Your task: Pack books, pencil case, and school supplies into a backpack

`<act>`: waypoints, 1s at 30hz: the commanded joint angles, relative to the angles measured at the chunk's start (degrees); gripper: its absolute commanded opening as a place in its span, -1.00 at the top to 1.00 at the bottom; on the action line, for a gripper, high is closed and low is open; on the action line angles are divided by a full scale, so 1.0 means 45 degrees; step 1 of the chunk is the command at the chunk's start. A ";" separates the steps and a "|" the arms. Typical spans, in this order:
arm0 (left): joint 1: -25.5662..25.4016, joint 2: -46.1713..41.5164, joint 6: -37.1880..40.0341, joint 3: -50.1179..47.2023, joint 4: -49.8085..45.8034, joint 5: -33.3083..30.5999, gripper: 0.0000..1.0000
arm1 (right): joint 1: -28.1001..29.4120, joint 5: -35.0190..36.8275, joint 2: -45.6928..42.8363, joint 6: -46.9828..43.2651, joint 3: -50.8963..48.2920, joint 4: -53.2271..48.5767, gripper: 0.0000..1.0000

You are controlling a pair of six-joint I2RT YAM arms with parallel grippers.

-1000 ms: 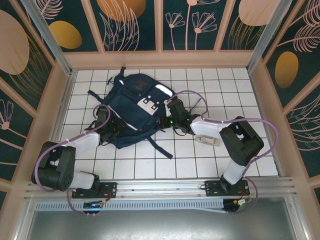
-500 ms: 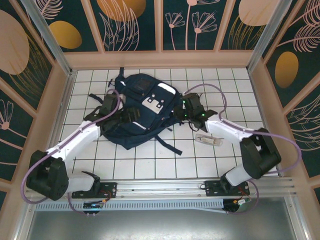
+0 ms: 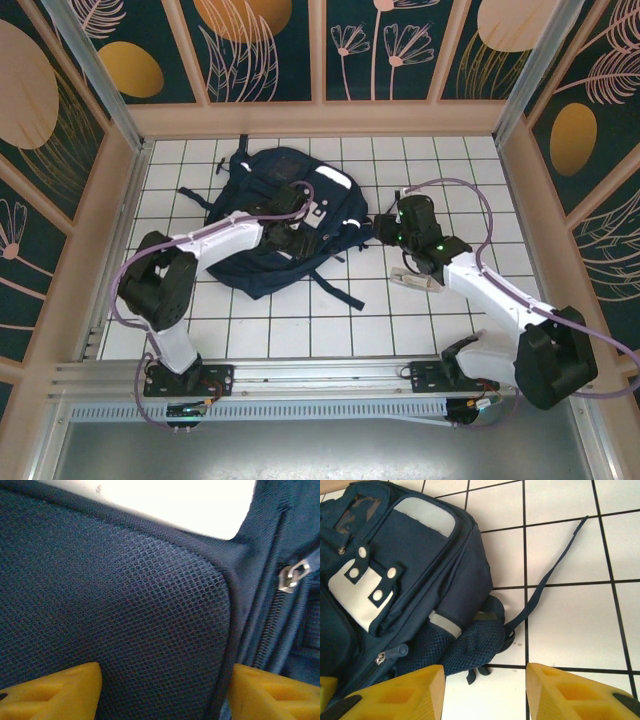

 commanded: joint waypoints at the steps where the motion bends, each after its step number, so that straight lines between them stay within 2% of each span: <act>1: -0.0136 0.0539 0.0118 0.0632 -0.0857 -0.0666 -0.26 | -0.0005 -0.0571 -0.0437 0.0040 -0.0550 -0.0068 0.07; 2: -0.0156 0.0753 -0.0010 0.0815 -0.1075 -0.1116 -0.20 | -0.0017 -0.0768 -0.0449 0.0061 -0.0681 0.0051 0.07; 3: -0.0186 0.0904 -0.0112 0.0975 -0.1227 -0.1522 -0.07 | -0.0017 -0.1058 -0.0457 0.0043 -0.0763 0.0150 0.10; 5: -0.0188 0.1021 -0.0187 0.1299 -0.1483 -0.1992 0.39 | -0.0008 -0.2703 -0.0377 -0.0306 -0.0905 0.0624 0.13; 6: -0.0177 0.0965 -0.0107 0.1407 -0.1494 -0.1855 0.64 | 0.0030 -0.3709 -0.0298 -0.0623 -0.0950 0.0902 0.13; 8: -0.0180 0.0750 0.0083 0.1771 -0.1556 -0.0848 0.96 | 0.0264 -0.5748 -0.0062 -0.1555 -0.1064 0.1591 0.13; 10: -0.0182 0.0417 0.0115 0.2238 -0.1796 0.0274 1.00 | 0.0655 -0.6446 0.0244 -0.2829 -0.1055 0.1916 0.13; 13: -0.0158 -0.0397 -0.0134 0.2573 -0.1859 0.1209 1.00 | 0.1234 -0.7148 0.0769 -0.5381 -0.0942 0.2451 0.12; 17: -0.0159 -0.0951 -0.0163 0.2698 -0.1785 0.2253 1.00 | 0.1395 -0.9182 0.1308 -0.9956 -0.1497 0.4467 0.11; 19: -0.0157 -0.1214 -0.0242 0.2793 -0.1876 0.2637 1.00 | 0.1230 -0.9915 0.1762 -1.1093 -0.1599 0.5719 0.11; 24: -0.0140 -0.1556 -0.0619 0.2484 -0.1412 0.3524 1.00 | 0.1174 -0.9940 0.3277 -1.2398 -0.1134 0.7849 0.09; 30: -0.0081 -0.1729 -0.1407 0.2324 -0.0951 0.4144 1.00 | 0.1279 -0.9999 0.4692 -1.2647 -0.0667 0.8628 0.14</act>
